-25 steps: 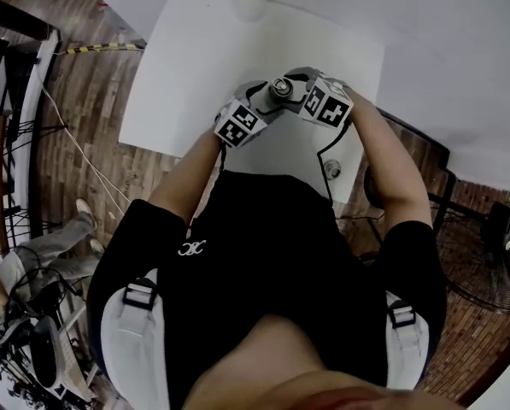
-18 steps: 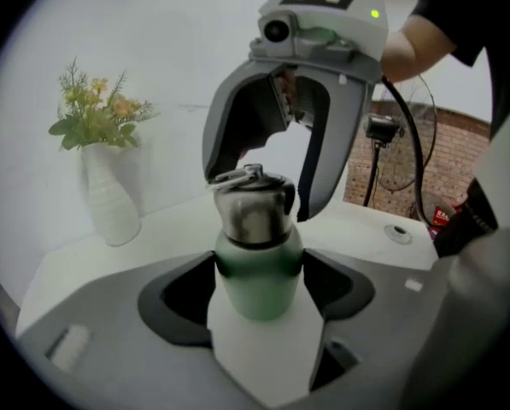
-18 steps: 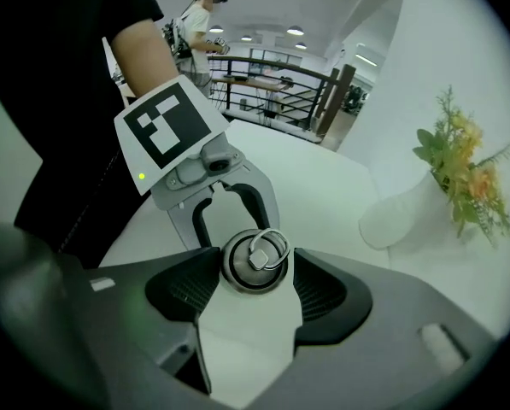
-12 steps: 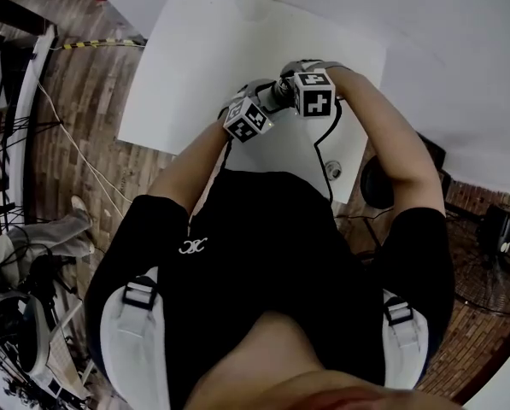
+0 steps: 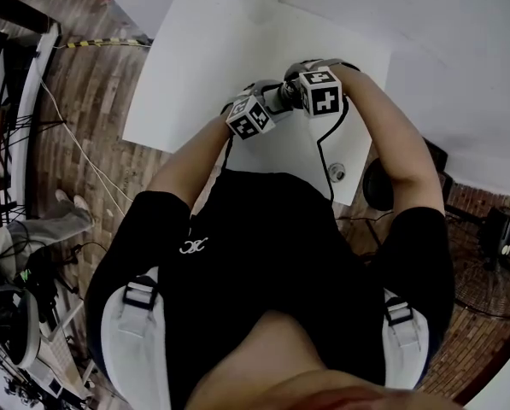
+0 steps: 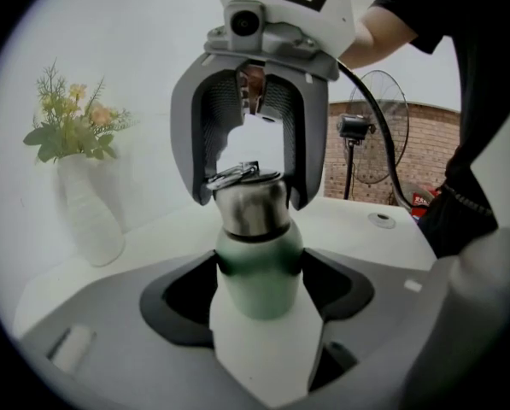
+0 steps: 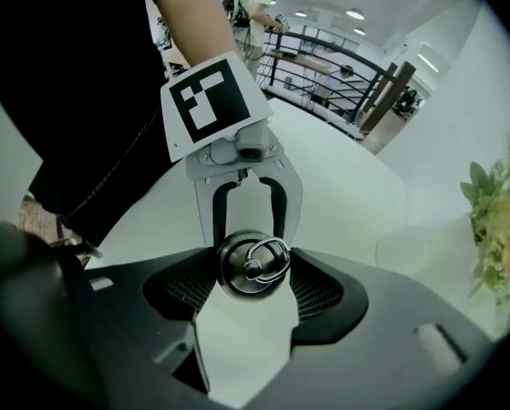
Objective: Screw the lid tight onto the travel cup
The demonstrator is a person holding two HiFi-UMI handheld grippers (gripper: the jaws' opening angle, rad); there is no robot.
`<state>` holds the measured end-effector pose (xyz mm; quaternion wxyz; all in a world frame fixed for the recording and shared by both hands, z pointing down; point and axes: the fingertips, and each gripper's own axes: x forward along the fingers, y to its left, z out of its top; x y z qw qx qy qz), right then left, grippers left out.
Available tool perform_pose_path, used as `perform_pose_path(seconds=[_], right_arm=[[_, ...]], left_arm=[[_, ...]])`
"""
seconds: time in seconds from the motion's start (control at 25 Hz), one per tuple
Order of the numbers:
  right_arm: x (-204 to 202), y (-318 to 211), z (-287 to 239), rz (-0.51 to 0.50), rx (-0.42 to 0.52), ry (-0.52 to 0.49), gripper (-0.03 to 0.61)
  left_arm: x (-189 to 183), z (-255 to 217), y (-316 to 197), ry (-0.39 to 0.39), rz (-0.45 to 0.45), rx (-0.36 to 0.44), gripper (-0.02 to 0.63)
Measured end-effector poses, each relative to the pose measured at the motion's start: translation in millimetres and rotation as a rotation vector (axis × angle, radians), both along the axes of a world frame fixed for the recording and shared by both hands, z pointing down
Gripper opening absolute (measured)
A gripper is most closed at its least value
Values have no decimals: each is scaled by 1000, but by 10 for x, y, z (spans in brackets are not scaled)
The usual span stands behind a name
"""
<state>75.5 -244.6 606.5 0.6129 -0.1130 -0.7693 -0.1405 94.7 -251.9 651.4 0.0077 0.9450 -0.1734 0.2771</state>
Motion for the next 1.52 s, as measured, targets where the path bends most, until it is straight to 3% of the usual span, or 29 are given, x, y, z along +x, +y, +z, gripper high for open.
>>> perform_pose_path(seconds=[0.44, 0.68, 0.88, 1.12, 1.24, 1.32, 1.44, 1.52], right_arm=[[-115, -114, -153, 526, -14, -523, 264], [-62, -197, -204, 763, 85, -708, 262], [10, -256, -226, 1027, 173, -871, 262], [65, -292, -246, 1235, 284, -960, 262], [88, -310, -254, 1280, 319, -985, 261], [70, -327, -239, 1241, 304, -979, 262], [29, -314, -231, 1092, 242, -914, 264], [25, -303, -258, 936, 230, -837, 302]], left_arm=[[-26, 23, 14, -5, 18, -1, 365], [-19, 17, -17, 1, -1, -14, 365], [-7, 23, -14, 8, -15, -25, 365], [-13, 26, -35, 17, -21, -22, 365], [-7, 34, -42, 22, -21, -26, 365], [-11, 44, -57, 31, -25, -30, 365], [-10, 40, -53, 35, -25, -27, 364], [-7, 32, -46, 32, -17, -24, 364]])
